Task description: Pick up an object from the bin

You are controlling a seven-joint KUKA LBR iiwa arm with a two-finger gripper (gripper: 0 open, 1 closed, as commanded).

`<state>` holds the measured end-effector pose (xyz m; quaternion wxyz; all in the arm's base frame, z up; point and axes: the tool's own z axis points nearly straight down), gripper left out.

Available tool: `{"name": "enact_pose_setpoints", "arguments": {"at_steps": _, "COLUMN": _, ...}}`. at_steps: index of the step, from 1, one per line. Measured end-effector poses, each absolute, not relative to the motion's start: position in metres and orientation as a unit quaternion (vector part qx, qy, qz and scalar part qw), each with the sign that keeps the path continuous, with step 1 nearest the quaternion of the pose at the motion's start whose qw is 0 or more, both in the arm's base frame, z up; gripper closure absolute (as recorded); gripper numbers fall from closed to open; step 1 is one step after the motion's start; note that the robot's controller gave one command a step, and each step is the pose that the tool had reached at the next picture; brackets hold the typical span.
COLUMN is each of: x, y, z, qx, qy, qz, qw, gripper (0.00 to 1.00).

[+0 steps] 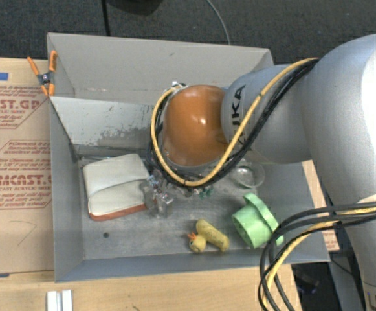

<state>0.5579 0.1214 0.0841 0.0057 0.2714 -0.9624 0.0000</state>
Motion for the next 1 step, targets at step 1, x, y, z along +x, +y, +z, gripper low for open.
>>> {"name": "enact_pose_setpoints", "arguments": {"at_steps": 1, "x": 0.5582, "y": 0.1218, "z": 0.0935, "qx": 0.271, "qy": -0.962, "qz": 0.000, "qw": 0.004, "gripper": 1.00}}
